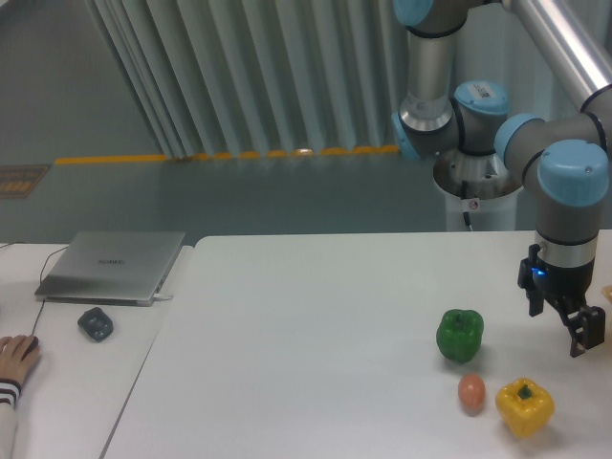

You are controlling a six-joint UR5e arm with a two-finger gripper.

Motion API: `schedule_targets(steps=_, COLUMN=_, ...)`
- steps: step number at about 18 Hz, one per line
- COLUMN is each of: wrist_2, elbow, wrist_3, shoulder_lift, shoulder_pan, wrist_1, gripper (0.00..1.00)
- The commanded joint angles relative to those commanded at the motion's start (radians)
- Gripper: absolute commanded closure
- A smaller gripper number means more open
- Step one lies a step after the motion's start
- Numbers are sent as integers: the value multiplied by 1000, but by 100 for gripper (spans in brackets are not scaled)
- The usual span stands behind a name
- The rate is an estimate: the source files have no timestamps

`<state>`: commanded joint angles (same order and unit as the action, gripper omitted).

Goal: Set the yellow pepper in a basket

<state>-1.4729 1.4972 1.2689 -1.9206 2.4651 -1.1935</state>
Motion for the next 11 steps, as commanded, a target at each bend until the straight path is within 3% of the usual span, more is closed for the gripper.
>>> schedule_targets(steps=5, wrist_2=22, elbow=2, wrist_3=-48, shoulder_lift=-6, shoulder_pan=-3, wrist_1=21, gripper=0)
schedule_targets(steps=7, wrist_2=78, elbow=6, wrist_3=-69, shoulder_lift=-8, shoulder_pan=-3, wrist_1=29, gripper=0)
schedule_targets(steps=9, wrist_2=118, elbow=26, wrist_3=-78, shoulder_lift=-11, shoulder_pan=-3, wrist_1=127, gripper=0)
schedule_targets(steps=11, wrist_2=117, elbow=18, wrist_3=-118, shoulder_lift=-21, shoulder_pan=-5, wrist_1=149, gripper=0)
